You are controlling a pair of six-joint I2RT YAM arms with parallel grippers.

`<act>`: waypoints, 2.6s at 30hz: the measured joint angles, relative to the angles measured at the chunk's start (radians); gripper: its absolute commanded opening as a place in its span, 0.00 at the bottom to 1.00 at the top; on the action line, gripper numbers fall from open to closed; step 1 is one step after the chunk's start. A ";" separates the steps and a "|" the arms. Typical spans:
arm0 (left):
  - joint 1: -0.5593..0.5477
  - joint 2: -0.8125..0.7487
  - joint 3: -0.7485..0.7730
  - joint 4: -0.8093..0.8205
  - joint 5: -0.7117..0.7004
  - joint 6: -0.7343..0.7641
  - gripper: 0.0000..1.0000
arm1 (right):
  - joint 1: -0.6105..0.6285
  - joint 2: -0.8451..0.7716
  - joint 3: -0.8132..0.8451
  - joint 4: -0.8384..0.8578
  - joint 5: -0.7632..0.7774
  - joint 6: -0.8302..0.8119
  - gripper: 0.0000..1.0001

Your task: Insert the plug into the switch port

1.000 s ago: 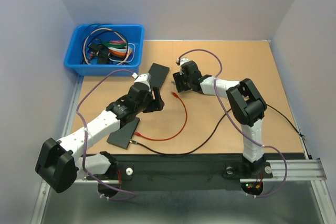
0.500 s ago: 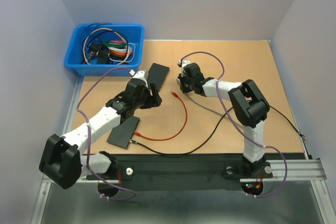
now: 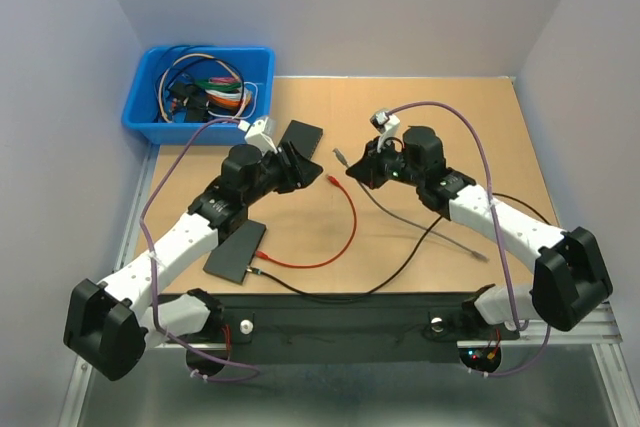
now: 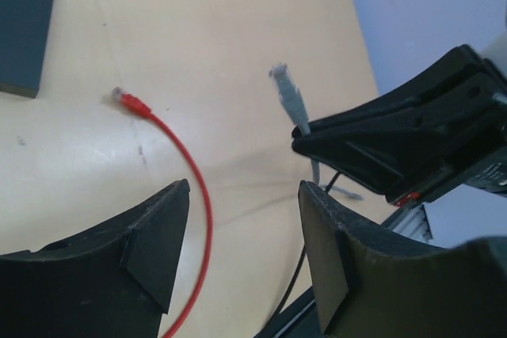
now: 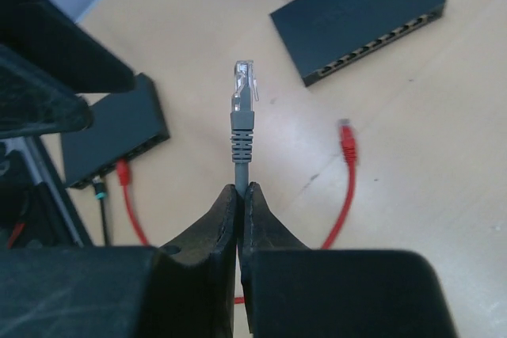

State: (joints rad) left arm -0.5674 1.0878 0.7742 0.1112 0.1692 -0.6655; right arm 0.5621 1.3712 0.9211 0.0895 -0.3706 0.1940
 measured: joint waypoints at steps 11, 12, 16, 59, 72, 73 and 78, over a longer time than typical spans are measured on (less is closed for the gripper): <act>0.000 -0.113 -0.042 0.102 0.046 -0.114 0.68 | 0.032 -0.112 -0.060 0.002 -0.226 0.066 0.01; 0.000 -0.113 -0.044 0.110 0.048 -0.118 0.68 | 0.036 -0.116 -0.060 0.001 -0.233 0.068 0.00; 0.000 -0.087 -0.056 0.147 0.069 -0.137 0.68 | 0.051 -0.118 -0.060 0.000 -0.250 0.072 0.01; -0.015 -0.021 -0.099 0.207 0.082 -0.204 0.00 | 0.224 -0.107 -0.060 -0.001 0.074 0.045 0.08; -0.016 -0.032 -0.099 0.176 0.043 -0.090 0.00 | 0.201 -0.120 -0.040 0.006 0.013 0.098 0.55; -0.016 -0.043 -0.099 0.176 0.039 -0.076 0.00 | 0.193 -0.122 -0.029 0.007 -0.001 0.104 0.54; -0.016 -0.129 -0.100 0.211 0.035 -0.020 0.00 | 0.135 -0.138 0.043 0.085 -0.169 0.168 0.44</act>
State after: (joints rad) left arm -0.5835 0.9588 0.6743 0.3222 0.2043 -0.6857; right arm 0.6968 1.2335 0.9646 0.1749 -0.5392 0.3622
